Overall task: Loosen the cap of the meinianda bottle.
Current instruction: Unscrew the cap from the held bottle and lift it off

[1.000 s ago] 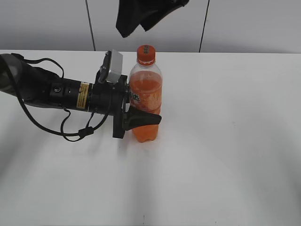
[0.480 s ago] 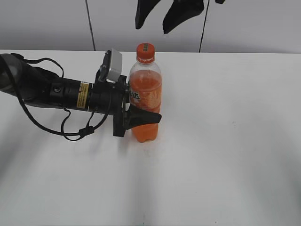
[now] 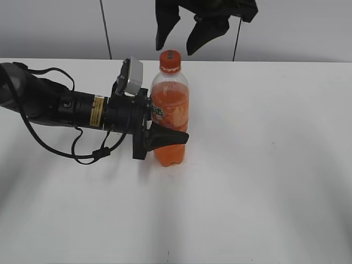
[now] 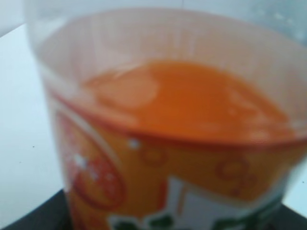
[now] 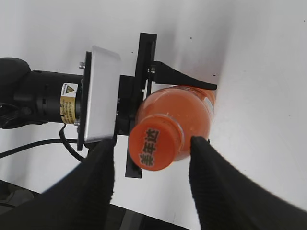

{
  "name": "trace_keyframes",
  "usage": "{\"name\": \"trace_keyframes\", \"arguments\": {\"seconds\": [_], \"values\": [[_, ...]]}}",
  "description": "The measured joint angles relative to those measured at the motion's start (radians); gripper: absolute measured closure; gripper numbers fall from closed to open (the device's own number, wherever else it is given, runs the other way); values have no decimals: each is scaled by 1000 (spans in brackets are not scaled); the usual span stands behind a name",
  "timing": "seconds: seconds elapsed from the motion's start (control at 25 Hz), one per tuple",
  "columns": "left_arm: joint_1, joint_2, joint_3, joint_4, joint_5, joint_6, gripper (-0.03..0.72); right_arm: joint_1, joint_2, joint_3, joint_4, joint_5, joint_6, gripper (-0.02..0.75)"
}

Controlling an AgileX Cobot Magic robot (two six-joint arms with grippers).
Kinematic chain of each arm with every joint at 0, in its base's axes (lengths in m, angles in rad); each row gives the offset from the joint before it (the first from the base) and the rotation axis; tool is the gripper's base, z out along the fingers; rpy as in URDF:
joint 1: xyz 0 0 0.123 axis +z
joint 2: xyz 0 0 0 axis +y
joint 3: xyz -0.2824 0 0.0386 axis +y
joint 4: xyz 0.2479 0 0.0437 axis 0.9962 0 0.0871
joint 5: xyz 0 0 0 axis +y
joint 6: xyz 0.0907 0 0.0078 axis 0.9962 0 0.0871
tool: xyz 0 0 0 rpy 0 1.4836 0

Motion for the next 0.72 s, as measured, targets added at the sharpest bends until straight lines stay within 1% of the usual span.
{"name": "trace_keyframes", "arguments": {"seconds": [0.52,0.72], "values": [[0,0,0,0,0,-1,270,0,39,0,9,0,2,359],[1,0,0,1,-2,-1,270,0,61,0,34,1,-1,359]]}}
